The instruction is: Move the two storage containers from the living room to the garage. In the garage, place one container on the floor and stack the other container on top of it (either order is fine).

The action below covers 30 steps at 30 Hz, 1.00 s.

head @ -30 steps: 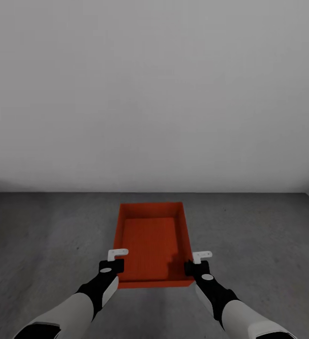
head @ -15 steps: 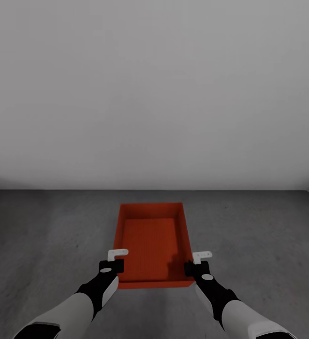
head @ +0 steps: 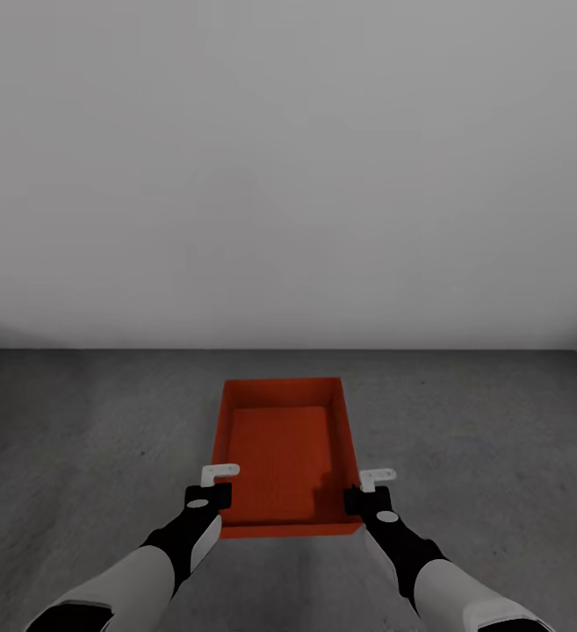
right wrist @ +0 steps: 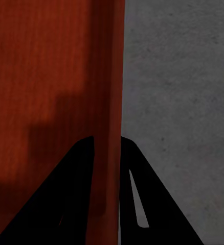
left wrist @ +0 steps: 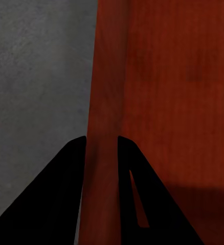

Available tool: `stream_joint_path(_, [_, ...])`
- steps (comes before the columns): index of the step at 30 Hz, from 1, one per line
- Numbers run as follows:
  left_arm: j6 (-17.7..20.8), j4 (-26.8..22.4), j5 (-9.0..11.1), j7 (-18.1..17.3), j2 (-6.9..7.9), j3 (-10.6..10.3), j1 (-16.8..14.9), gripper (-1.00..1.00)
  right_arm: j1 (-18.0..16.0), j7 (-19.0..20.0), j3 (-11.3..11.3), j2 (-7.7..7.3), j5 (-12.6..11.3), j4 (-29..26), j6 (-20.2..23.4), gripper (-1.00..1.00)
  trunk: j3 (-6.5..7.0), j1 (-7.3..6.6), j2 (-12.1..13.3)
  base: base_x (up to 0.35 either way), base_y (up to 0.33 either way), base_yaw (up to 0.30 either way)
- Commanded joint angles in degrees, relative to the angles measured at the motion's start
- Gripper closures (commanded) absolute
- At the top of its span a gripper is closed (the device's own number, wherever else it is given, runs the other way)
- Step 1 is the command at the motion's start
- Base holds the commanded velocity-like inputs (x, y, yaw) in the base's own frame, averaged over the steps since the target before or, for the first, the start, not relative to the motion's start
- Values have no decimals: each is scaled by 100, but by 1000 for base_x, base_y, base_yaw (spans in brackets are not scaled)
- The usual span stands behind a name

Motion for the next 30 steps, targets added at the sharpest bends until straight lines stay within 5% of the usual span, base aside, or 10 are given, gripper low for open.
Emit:
stream_joint_path(1, [-139,-26,-87,57,22,130,-4,100,-3,-51,-121,-7,-37,21,-18,100,-23,22,-44,0,0,0])
stream_joint_path(30, [-139,-35,-87,57,22,130,-4,100,-3,-51,-119,-8,-37,21,-47,100,-544,659,-1207,0,0,0])
